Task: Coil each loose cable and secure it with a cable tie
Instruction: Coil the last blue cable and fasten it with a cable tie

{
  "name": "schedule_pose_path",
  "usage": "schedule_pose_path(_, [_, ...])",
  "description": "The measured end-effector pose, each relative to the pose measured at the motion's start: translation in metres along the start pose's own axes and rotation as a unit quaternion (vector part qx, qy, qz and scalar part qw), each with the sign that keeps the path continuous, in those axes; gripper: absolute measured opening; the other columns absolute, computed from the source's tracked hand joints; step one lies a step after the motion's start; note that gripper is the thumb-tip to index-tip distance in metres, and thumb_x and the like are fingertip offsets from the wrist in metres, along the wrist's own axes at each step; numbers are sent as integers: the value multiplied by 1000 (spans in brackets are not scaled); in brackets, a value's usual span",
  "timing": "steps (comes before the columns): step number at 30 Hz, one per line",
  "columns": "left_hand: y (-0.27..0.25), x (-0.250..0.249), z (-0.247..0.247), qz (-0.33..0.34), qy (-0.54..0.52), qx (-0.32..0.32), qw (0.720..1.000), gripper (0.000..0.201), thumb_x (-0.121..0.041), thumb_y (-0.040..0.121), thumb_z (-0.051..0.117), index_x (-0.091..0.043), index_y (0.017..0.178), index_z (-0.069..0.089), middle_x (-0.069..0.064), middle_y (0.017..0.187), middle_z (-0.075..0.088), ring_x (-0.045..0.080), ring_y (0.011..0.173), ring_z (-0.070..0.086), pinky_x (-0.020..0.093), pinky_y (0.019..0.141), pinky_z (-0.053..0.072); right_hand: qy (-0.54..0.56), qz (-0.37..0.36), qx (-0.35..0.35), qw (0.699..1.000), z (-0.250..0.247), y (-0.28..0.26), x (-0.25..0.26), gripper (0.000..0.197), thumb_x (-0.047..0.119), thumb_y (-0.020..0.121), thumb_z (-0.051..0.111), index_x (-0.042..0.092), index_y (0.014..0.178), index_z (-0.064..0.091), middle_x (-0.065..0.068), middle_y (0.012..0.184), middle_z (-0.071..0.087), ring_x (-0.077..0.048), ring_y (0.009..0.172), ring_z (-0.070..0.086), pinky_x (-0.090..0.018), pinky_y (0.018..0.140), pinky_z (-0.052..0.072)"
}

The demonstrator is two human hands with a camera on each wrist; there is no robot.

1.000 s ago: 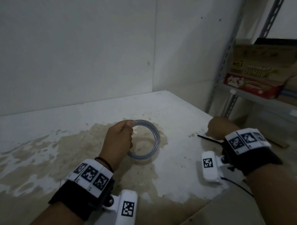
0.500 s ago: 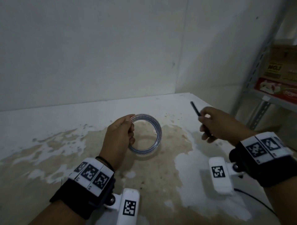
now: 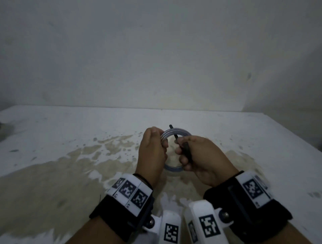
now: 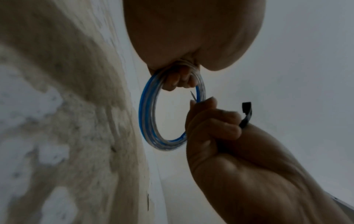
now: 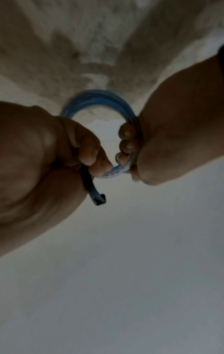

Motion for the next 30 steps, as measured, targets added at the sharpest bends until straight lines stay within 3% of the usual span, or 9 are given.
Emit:
schedule_pose_path(6, [13, 14, -6, -74, -73, 41, 994, 22, -21, 100, 39, -11, 82, 48, -1, 59, 48, 13, 49, 34, 29, 50, 29, 148, 51, 96, 983, 31, 6, -2, 26, 5, 93, 40, 8, 71, 53, -2, 62, 54, -7, 36, 42, -18, 34, 30])
schedule_pose_path(11, [16, 18, 2, -124, -138, 109, 977, 23, -18, 99, 40, -9, 94, 61, -1, 59, 46, 9, 45, 33, 23, 46, 29, 125, 49, 117, 984, 30, 10, -6, 44, 6, 90, 42, 15, 52, 63, 1, 60, 55, -8, 41, 39, -19, 38, 27])
schedule_pose_path(14, [15, 22, -1, -128, -128, 94, 979, 28, -17, 98, 42, -11, 97, 69, -1, 58, 47, 8, 44, 34, 20, 44, 29, 147, 40, 115, 982, 28, 12, -8, 35, 3, 91, 41, 11, 72, 69, -2, 66, 56, -8, 44, 42, -19, 38, 31])
schedule_pose_path(17, [16, 29, -10, -130, -110, 40, 985, 26, -18, 96, 48, -13, 80, 68, 1, 55, 47, 8, 42, 34, 20, 41, 29, 148, 26, 109, 983, 31, 8, -7, 26, 9, 97, 42, 1, 89, 66, -11, 73, 66, -12, 50, 55, -21, 44, 45])
schedule_pose_path(20, [20, 29, -21, -114, -100, -3, 988, 27, -17, 94, 52, -12, 70, 64, 2, 56, 48, 10, 41, 36, 22, 41, 29, 83, -36, 97, 991, 28, 1, -1, 26, 19, 93, 55, 10, 74, 70, -10, 73, 69, -17, 61, 63, -25, 55, 54])
schedule_pose_path(22, [21, 26, -25, -100, -81, -15, 992, 23, -17, 93, 54, -11, 73, 65, 1, 58, 49, 10, 42, 34, 23, 43, 28, -30, -112, 74, 990, 24, -3, 5, 24, 16, 91, 59, 15, 69, 70, -4, 73, 69, -14, 63, 65, -27, 58, 54])
schedule_pose_path(26, [17, 19, -19, -92, -88, 10, 992, 14, -14, 94, 54, -8, 102, 64, -4, 52, 49, 10, 44, 32, 25, 48, 25, -275, -278, 16, 920, 22, -10, 23, 19, 25, 91, 59, 25, 78, 73, 18, 62, 62, -1, 62, 59, -11, 58, 42])
schedule_pose_path(28, [15, 14, -19, -83, -68, 17, 994, 18, -11, 94, 53, -9, 108, 64, -7, 50, 50, 9, 43, 33, 24, 46, 26, -307, -311, 19, 899, 24, -11, 26, 21, 26, 91, 59, 17, 81, 74, 5, 66, 64, -11, 63, 57, -21, 60, 46])
schedule_pose_path(30, [15, 8, -20, -59, -21, 14, 998, 16, -12, 94, 54, -8, 104, 67, -7, 50, 52, 7, 41, 35, 21, 43, 29, -282, -316, 15, 906, 21, -11, 27, 19, 25, 90, 60, 14, 85, 74, -7, 72, 66, -16, 63, 60, -31, 64, 51])
Point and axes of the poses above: each hand's wrist, its own y-axis towards the middle knuckle, its own z-axis out of the palm, x = y × z, the point moved 8 cm from there along y, towards the middle knuckle
